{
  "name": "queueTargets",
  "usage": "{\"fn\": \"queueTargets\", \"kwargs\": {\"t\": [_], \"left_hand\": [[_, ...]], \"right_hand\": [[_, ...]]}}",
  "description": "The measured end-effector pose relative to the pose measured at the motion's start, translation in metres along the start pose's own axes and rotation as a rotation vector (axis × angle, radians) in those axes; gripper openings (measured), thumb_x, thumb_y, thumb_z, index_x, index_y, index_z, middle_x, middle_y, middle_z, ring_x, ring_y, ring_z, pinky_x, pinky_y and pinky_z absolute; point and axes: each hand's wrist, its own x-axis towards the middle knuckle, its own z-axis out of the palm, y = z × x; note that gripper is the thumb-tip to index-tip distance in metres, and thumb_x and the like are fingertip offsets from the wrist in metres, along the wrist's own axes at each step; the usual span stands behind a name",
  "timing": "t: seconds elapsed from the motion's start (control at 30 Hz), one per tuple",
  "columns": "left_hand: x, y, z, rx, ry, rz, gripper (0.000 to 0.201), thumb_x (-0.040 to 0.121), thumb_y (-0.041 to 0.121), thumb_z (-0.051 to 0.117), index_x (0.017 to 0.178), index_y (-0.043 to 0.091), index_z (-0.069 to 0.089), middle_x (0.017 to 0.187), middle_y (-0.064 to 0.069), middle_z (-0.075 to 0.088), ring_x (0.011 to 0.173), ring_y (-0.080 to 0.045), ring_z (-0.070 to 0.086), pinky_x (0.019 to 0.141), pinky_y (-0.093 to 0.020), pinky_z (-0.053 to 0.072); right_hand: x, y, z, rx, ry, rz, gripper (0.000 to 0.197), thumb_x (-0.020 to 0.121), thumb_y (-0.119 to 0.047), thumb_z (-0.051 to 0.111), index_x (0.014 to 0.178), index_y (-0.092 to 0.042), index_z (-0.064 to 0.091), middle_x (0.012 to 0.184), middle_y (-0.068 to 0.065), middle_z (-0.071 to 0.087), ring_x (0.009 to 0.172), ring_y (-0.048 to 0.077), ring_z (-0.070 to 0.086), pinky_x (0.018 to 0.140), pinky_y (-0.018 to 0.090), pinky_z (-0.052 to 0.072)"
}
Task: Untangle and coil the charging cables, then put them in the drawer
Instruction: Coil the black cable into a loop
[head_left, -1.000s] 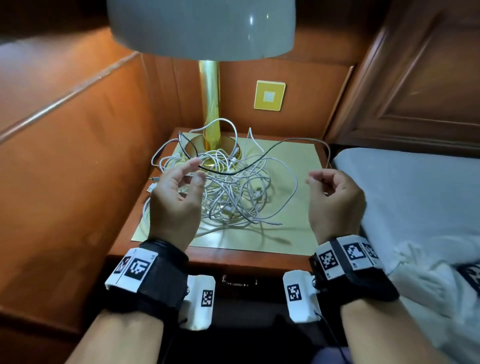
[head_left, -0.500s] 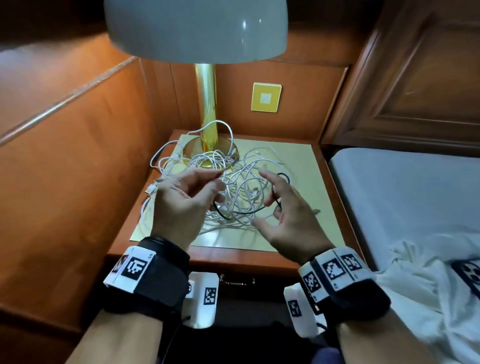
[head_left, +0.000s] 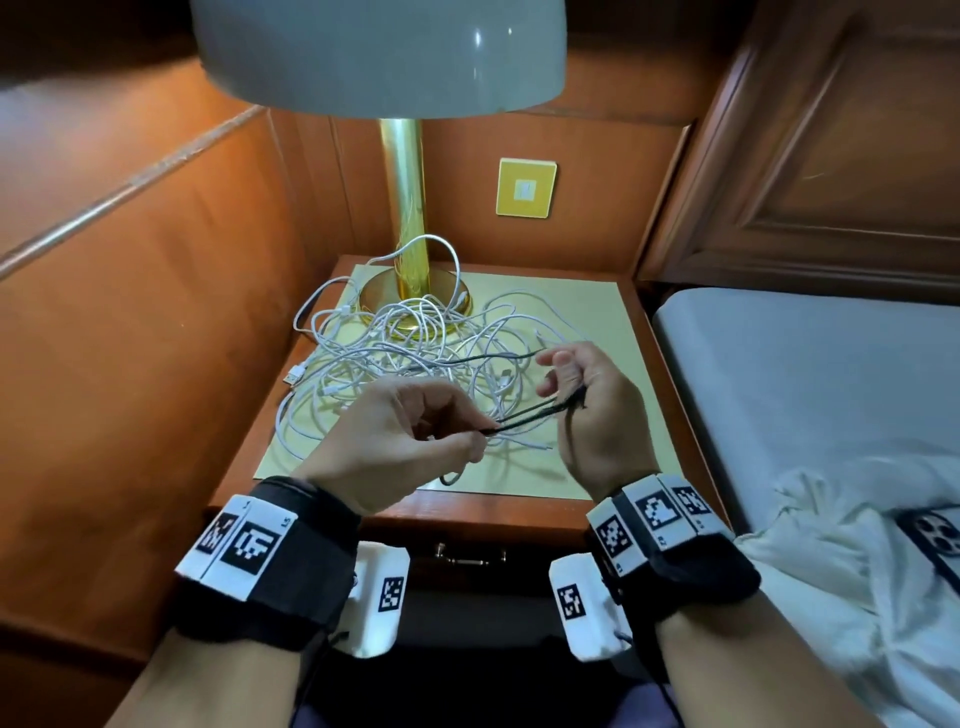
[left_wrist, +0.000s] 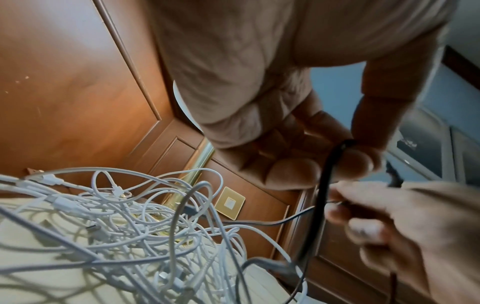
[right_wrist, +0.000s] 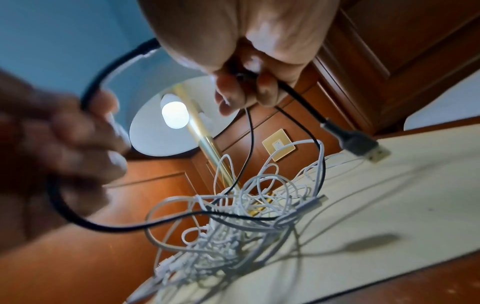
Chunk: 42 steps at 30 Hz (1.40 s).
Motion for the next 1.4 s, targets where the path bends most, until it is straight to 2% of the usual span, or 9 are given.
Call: {"fn": "queueTargets", "kwargs": {"t": [0.2, 0.37, 0.67, 0.87, 1.03, 1.17, 1.27, 1.33, 1.4], "left_hand": [[0.0, -0.008, -0.003, 0.05, -0.004, -0.076, 0.003, 0.089, 0.0, 0.069, 0.087, -0.002, 0.067, 0.07, -0.006, 0.069, 0.062, -0.018, 0.067, 0.056, -0.019, 0.048], [-0.003, -0.004, -0.007, 0.018, -0.014, -0.074, 0.006, 0.086, 0.005, 0.074, 0.09, 0.005, 0.07, 0.08, -0.01, 0.074, 0.075, -0.021, 0.073, 0.063, -0.03, 0.052], [-0.02, 0.004, -0.003, -0.084, 0.018, 0.014, 0.009, 0.084, -0.002, 0.075, 0.087, 0.005, 0.07, 0.077, -0.012, 0.073, 0.074, -0.026, 0.073, 0.063, -0.031, 0.054], [-0.08, 0.004, 0.013, -0.219, -0.023, 0.011, 0.015, 0.078, 0.013, 0.076, 0.09, 0.007, 0.07, 0.084, -0.019, 0.073, 0.079, -0.031, 0.072, 0.065, -0.031, 0.057], [-0.116, 0.013, 0.035, -0.241, -0.021, -0.033, 0.031, 0.068, -0.01, 0.049, 0.092, 0.0, 0.066, 0.081, -0.015, 0.071, 0.063, -0.024, 0.065, 0.057, -0.023, 0.048], [-0.15, 0.007, 0.05, -0.239, 0.146, -0.161, 0.036, 0.082, -0.025, 0.038, 0.091, 0.002, 0.06, 0.068, -0.008, 0.059, 0.043, -0.016, 0.048, 0.038, -0.016, 0.027], [-0.177, -0.004, 0.048, -0.272, 0.272, -0.24, 0.038, 0.088, -0.022, 0.043, 0.105, 0.008, 0.058, 0.087, -0.012, 0.059, 0.059, -0.019, 0.058, 0.035, -0.019, 0.031], [-0.191, -0.02, 0.044, -0.06, 0.284, -0.277, 0.037, 0.09, -0.008, 0.06, 0.114, 0.019, 0.057, 0.112, -0.009, 0.058, 0.093, -0.019, 0.064, 0.051, -0.028, 0.053], [-0.205, -0.036, 0.044, 0.38, 0.212, -0.318, 0.043, 0.088, 0.012, 0.071, 0.124, 0.028, 0.055, 0.13, -0.002, 0.046, 0.123, -0.02, 0.05, 0.094, -0.037, 0.053]], "right_hand": [[-0.002, -0.019, -0.015, 0.075, 0.238, -0.25, 0.006, 0.103, -0.027, 0.055, 0.1, -0.024, 0.058, 0.089, -0.005, 0.065, 0.071, 0.019, 0.063, 0.063, 0.042, 0.052], [-0.01, -0.043, -0.031, 0.052, 0.24, -0.521, 0.02, 0.096, 0.004, 0.055, 0.107, -0.011, 0.061, 0.119, 0.011, 0.06, 0.115, 0.022, 0.06, 0.09, 0.032, 0.052], [-0.04, -0.062, -0.063, 0.052, 0.147, -0.606, 0.024, 0.092, 0.011, 0.052, 0.107, -0.003, 0.064, 0.126, 0.011, 0.057, 0.121, 0.025, 0.058, 0.088, 0.05, 0.053], [-0.085, -0.073, -0.076, -0.004, 0.027, -0.554, 0.03, 0.082, 0.021, 0.06, 0.099, -0.003, 0.066, 0.108, 0.011, 0.065, 0.092, -0.01, 0.052, 0.082, 0.009, 0.037], [-0.145, -0.064, -0.07, 0.093, -0.204, -0.357, 0.023, 0.085, 0.003, 0.061, 0.097, -0.014, 0.07, 0.101, 0.001, 0.066, 0.087, 0.014, 0.065, 0.071, 0.029, 0.052], [-0.186, -0.041, -0.065, 0.14, -0.384, -0.057, 0.04, 0.088, 0.001, 0.066, 0.114, -0.03, 0.061, 0.091, -0.004, 0.067, 0.064, 0.017, 0.055, 0.064, 0.018, 0.046], [-0.202, -0.027, -0.07, -0.02, -0.484, 0.086, 0.039, 0.093, -0.014, 0.066, 0.124, -0.034, 0.054, 0.089, -0.006, 0.068, 0.07, 0.016, 0.061, 0.068, 0.017, 0.044], [-0.21, -0.023, -0.074, -0.058, -0.495, 0.103, 0.036, 0.093, -0.015, 0.064, 0.121, -0.035, 0.054, 0.086, -0.007, 0.067, 0.07, 0.014, 0.062, 0.069, 0.019, 0.046], [-0.219, -0.026, -0.075, -0.003, -0.509, 0.093, 0.03, 0.092, -0.015, 0.061, 0.112, -0.037, 0.054, 0.084, -0.007, 0.067, 0.076, 0.019, 0.065, 0.072, 0.028, 0.05]]}}
